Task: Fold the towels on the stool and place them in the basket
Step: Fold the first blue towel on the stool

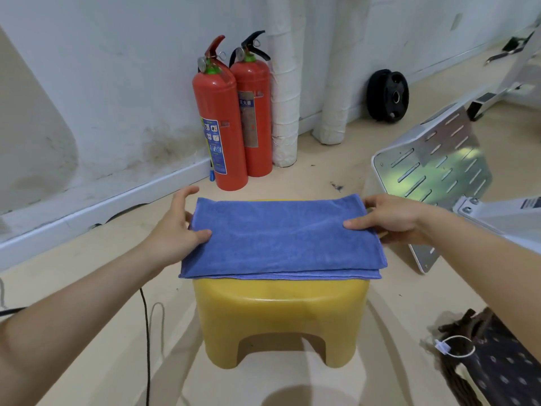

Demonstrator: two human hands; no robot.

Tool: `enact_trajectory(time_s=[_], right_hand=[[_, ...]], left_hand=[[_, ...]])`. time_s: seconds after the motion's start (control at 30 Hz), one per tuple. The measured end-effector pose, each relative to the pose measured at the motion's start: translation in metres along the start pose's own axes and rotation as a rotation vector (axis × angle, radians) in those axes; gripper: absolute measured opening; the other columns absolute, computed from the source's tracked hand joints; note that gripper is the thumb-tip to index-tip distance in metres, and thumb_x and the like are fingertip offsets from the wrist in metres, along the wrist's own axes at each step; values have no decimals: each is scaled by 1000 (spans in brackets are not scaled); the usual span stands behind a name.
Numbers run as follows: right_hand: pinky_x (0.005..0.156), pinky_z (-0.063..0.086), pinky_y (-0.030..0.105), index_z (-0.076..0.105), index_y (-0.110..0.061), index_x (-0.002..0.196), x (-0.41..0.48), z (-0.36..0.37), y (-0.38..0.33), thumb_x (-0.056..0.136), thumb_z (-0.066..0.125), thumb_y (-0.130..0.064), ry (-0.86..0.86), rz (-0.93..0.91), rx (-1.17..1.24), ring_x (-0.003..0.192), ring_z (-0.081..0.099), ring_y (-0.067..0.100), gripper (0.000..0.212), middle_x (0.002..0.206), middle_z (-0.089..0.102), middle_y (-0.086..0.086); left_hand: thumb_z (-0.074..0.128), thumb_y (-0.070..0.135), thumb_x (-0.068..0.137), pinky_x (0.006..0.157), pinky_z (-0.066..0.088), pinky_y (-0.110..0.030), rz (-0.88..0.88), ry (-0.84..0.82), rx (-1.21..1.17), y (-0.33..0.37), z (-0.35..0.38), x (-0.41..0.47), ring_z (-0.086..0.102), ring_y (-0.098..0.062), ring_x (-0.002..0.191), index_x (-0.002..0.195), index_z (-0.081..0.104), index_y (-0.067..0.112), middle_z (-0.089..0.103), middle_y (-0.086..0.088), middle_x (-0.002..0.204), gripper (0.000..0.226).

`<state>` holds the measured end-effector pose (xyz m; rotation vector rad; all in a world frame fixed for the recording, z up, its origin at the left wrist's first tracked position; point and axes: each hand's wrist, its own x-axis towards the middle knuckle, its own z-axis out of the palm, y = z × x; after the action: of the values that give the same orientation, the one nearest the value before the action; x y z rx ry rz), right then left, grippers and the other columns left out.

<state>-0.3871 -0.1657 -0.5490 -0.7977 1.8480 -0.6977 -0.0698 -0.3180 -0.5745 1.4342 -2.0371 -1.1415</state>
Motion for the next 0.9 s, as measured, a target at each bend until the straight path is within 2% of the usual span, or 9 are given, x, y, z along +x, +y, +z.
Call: enact_trajectory(time_s=[0.13,0.23,0.3,0.43,0.57,0.7,0.77,0.83,0.9], right_hand=[[62,56,30,55,-24,120,-1,-5,3,78,76,-10,-108,77,-71,83,70,20,49,105,71,4],[61,58,33,38,-39,121,-1,-4,3,74,78,-3,-128,61,-11,87,71,25,72,115,65,3],[62,58,34,38,-43,122,-3,-4,2,76,76,-2,-116,21,-13,81,71,24,73,111,64,2],[56,56,30,55,-21,101,-9,2,3,84,70,-9,-69,-22,37,70,62,23,26,99,63,11],[53,53,25,57,-16,85,-19,11,6,86,69,-16,-20,-49,125,63,60,18,12,84,62,9],[54,55,22,70,-11,89,-48,21,22,91,61,-23,-72,-19,279,62,69,16,15,84,72,12],[55,56,22,73,-11,101,-64,30,35,92,57,-22,-128,-6,395,78,73,18,21,96,74,13],[59,56,21,72,-15,109,-76,43,47,91,57,-16,-200,-51,448,92,72,17,23,104,74,8],[61,56,20,70,-19,112,-85,58,52,89,60,-10,-221,-127,408,96,70,14,27,104,74,4]], left_hand=[[51,11,81,87,46,-44,429,198,653,2,9,-6,46,-35,113,135,42,30,45,-11,130,58],[29,55,82,102,38,-45,525,-114,873,15,31,-17,35,-27,132,133,45,41,38,-1,145,55],[32,64,88,112,26,-47,451,-341,972,18,36,-16,17,-20,144,140,31,50,19,4,157,54],[45,11,94,117,16,-35,469,-522,834,24,17,-9,8,-11,147,141,32,48,11,6,160,61],[40,-9,79,113,22,-24,482,-549,878,31,16,-5,10,-4,146,142,24,53,9,17,159,90],[46,-6,78,112,23,-36,721,-237,1129,30,21,23,16,-14,146,146,17,49,17,8,159,92],[56,-3,78,102,31,-46,776,59,1148,31,22,36,35,-28,135,142,37,40,35,-7,151,80],[64,-6,69,79,43,-44,805,245,999,39,24,36,53,-34,107,125,58,28,54,-14,127,66],[63,4,78,67,47,-38,872,183,726,57,34,12,56,-27,88,110,65,23,59,-6,106,37]])
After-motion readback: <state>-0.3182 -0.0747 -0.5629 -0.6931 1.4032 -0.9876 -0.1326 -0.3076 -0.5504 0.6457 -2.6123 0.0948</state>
